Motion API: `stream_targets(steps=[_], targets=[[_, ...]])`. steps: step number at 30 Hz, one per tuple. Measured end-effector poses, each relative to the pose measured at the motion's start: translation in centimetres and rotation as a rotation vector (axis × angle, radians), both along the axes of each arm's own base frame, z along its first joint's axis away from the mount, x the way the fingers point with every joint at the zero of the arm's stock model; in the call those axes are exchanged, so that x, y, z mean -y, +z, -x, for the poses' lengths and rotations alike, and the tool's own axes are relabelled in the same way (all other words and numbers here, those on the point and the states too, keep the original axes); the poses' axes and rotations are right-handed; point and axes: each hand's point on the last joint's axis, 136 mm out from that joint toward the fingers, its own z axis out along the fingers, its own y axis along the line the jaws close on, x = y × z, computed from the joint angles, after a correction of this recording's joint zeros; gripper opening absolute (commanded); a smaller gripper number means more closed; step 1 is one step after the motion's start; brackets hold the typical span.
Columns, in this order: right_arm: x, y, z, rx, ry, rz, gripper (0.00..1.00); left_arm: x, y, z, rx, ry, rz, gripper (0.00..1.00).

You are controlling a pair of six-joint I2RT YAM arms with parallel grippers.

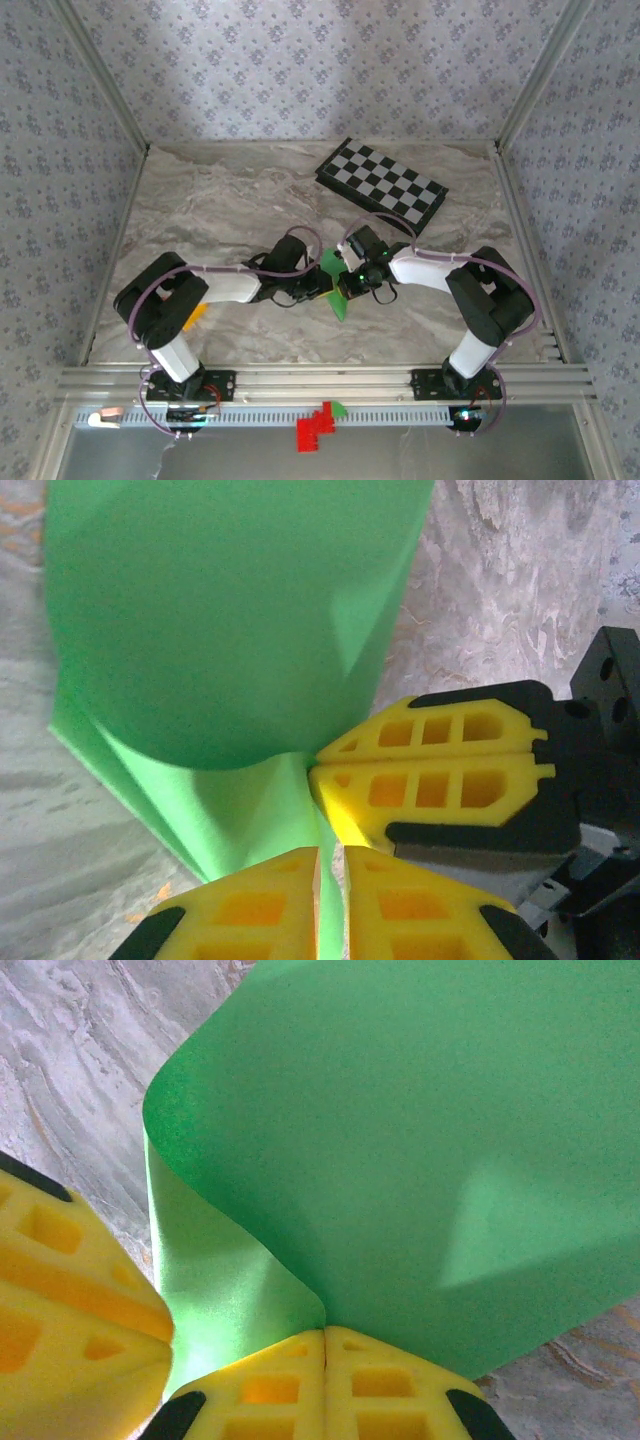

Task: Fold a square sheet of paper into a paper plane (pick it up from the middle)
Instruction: Third fold the triangle at the center of the table.

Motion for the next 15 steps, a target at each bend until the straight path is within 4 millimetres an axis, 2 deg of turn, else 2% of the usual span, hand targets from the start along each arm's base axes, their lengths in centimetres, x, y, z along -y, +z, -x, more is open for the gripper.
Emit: stream_targets(steps=[15], targets=[[0.0,0.0,0.0,0.001,0.003,0.000,0.03,0.0,-2.5,0.2,-0.034,-0.013,-0.054,0.12]])
